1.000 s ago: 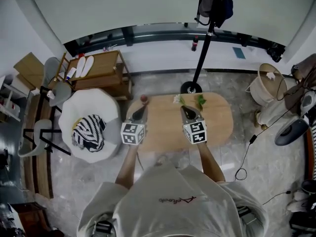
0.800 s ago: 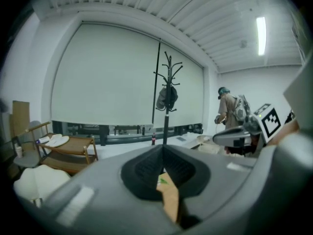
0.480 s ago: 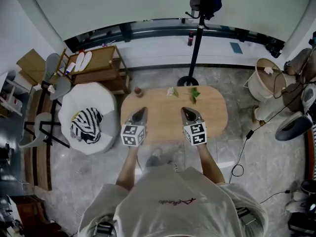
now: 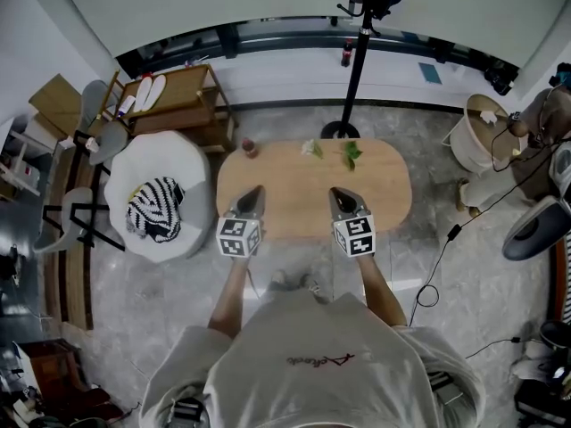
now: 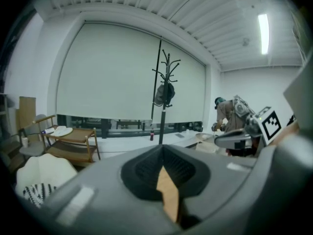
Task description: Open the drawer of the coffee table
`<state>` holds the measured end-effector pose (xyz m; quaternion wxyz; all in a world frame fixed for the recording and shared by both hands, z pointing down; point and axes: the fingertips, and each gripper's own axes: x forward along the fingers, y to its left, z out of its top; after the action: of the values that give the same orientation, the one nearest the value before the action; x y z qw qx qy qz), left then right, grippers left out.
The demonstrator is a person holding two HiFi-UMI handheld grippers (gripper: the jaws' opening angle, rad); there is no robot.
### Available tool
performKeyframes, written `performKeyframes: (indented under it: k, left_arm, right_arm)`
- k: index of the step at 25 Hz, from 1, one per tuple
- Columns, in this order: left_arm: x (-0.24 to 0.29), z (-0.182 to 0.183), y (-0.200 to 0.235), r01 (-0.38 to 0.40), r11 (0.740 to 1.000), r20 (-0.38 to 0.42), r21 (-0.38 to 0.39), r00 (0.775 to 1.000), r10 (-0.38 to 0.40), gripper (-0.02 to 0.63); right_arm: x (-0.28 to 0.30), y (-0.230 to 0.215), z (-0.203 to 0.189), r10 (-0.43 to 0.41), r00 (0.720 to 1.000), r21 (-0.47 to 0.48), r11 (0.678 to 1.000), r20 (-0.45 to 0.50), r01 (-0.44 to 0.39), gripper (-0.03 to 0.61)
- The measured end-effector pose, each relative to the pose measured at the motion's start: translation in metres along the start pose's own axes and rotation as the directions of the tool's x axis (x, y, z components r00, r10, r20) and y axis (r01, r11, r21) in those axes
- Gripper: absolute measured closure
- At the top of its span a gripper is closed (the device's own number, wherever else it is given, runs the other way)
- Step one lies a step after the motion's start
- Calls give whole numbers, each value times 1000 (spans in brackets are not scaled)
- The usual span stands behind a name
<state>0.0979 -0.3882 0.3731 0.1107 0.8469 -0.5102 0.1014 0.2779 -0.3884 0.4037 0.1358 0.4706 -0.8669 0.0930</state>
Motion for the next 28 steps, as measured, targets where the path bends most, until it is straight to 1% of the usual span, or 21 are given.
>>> performKeyframes:
  k: [6,9,12,19,23,28]
  left_arm:
    - [-7,-7,13,14,1000,-10,-17,1000,-14,614]
    - [-19,-19,34,9,999,-24,-36,1000,-10,614]
    - [-38,-31,62,0,999,-30,-53,1000,-2,614]
    - [-84,-64,116,-9,996,-56,-91,998,4,614]
    - [-105,-90,139,-11,992,-80,-123,997,1,614]
    - [-121,-129,156,-17,986,-120,-167,993,-3,614]
  right_arm:
    - [8,12,-1,-9,1000,-2,1000,-24,9,574]
    - [17,28,-5,-10,999,6,1000,-35,11,574]
    - [28,54,-10,-12,998,9,1000,-55,13,574]
    - [47,119,-20,-20,995,-3,1000,-102,19,574]
    - [52,144,-31,-35,991,-1,999,-133,35,574]
    - [54,165,-58,-45,982,14,999,-184,48,574]
